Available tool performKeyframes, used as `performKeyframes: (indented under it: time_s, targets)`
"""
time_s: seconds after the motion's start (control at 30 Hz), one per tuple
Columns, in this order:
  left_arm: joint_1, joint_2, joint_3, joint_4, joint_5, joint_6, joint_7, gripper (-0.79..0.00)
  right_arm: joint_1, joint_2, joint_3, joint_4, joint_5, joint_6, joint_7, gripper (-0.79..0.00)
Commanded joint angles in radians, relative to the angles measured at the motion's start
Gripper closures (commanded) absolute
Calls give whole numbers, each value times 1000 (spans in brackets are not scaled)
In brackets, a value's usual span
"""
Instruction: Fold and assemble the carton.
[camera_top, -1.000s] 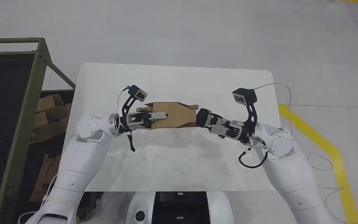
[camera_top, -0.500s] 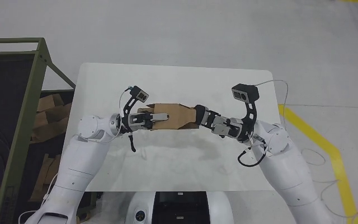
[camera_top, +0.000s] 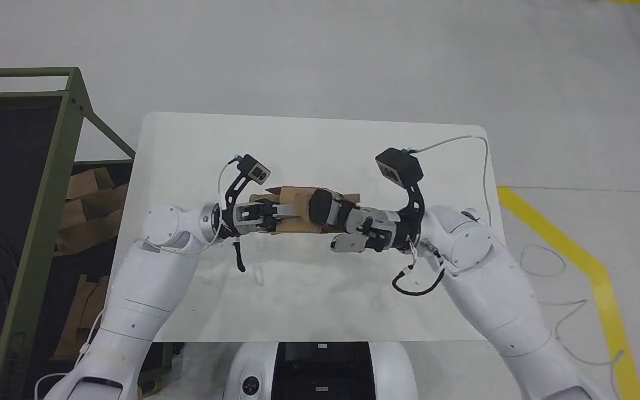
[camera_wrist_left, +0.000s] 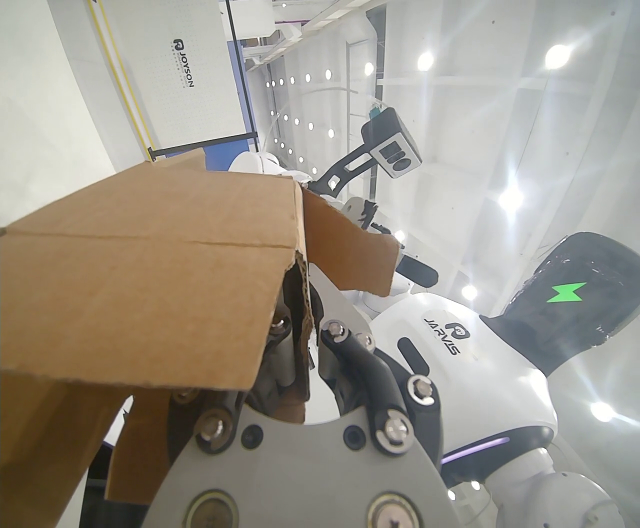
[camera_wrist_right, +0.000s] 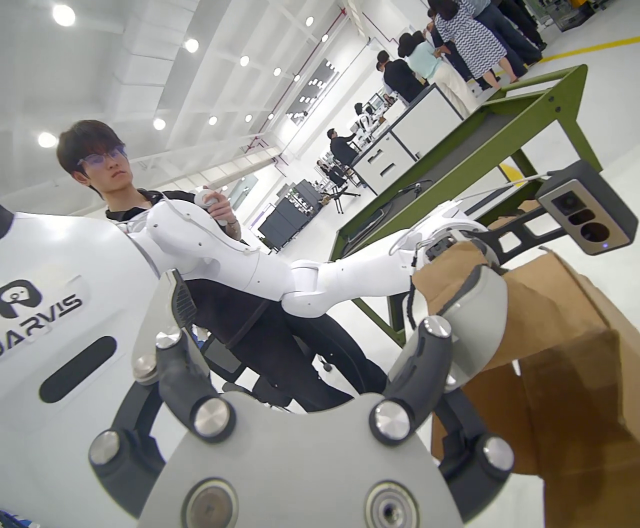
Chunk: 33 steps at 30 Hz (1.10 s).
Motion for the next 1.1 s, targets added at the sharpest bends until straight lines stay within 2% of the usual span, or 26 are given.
performKeyframes:
  time_s: [0.0,0.27,1.07]
  targets:
    - [0,1,1,0,0,-1,-3,0,4,-3,-2,-5,-51,1,-37,-785]
    - [-6,2,10,-1,6,-4,-25,0,9,-7,-13,-31,-169,35,-95,-785]
    - [-12,7,16,4,-10,-12,-35,0,14,-2,-19,-28,-201,51,-94,-785]
